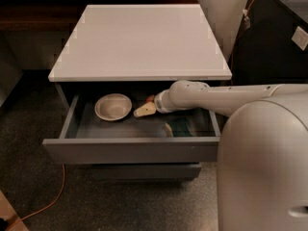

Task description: Pick apple from top drawer and place on counter

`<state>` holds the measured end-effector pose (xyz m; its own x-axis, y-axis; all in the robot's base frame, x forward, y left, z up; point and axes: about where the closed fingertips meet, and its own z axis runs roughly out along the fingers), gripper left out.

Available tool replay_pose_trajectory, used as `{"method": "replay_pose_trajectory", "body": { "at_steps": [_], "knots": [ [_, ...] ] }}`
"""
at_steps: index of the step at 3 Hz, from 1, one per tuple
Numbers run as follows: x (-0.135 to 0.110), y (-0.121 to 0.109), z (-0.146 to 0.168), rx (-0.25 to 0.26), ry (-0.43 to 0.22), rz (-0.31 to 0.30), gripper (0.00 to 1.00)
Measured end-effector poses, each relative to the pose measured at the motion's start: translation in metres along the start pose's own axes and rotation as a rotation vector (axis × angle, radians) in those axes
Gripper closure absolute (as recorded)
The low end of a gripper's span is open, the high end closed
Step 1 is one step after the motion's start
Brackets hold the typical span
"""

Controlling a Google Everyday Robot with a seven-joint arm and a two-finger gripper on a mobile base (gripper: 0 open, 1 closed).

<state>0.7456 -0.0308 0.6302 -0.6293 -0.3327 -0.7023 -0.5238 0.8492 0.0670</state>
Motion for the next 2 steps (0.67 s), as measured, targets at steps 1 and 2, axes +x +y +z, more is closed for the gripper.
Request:
{"method": "replay_pose_trajectory", "body": {
  "at_steps": [1,2],
  "knots": [
    [-0.0001,-0.0140,0.0112,0.022,-0.007,0.016,0.00],
    [-0.0031,-0.0208,0.0188,0.028,-0.019,0.029,0.12]
  ]
}}
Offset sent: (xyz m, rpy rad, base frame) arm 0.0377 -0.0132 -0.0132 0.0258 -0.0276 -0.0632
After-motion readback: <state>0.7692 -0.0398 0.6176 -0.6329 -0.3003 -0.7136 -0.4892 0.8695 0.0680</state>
